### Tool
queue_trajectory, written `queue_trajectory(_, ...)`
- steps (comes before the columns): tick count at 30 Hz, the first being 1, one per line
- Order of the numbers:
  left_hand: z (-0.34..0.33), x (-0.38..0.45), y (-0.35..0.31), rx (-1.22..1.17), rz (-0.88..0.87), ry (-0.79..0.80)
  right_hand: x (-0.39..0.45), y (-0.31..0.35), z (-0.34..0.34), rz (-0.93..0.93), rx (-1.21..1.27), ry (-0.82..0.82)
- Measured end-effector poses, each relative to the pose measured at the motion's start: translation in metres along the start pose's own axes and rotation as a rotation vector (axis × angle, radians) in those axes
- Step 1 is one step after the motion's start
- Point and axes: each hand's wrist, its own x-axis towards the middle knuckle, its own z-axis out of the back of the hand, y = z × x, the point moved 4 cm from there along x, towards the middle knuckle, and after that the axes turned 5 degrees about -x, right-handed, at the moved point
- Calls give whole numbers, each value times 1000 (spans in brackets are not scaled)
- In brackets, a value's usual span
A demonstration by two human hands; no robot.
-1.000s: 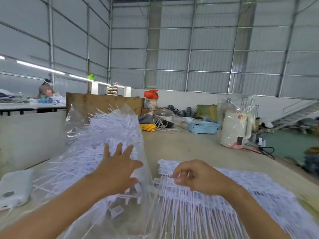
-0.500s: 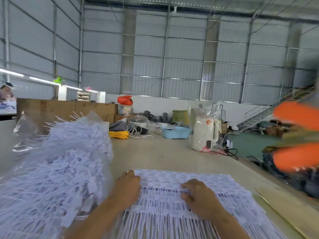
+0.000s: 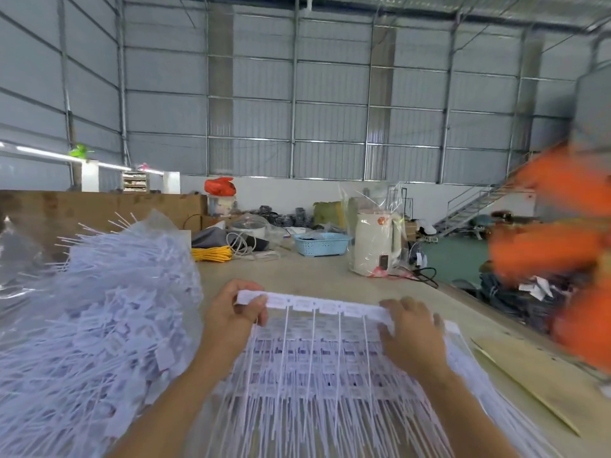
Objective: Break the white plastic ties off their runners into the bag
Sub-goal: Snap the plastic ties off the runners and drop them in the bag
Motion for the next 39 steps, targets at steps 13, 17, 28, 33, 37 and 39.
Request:
queue_trajectory(13,-3,-15,67,-184,566,-38,-9,-11,-6,92,99,743)
queue_trajectory(17,-23,-21,54,-134,407,125,-3,30,9,156,659,333)
queue_trajectory(28,-45,-38,40,-17,355,236,-27,90,-12,357,797,315)
queue_trajectory(33,-43,-32,37,224,256,260,-33,100,-7,442,829,319)
queue_trajectory(37,-38,-30,42,12,573,250,-28,96,-3,504,551,122)
queue_trajectory(39,-37,-32,43,25,710,333,-28,98,-1,555,434,37)
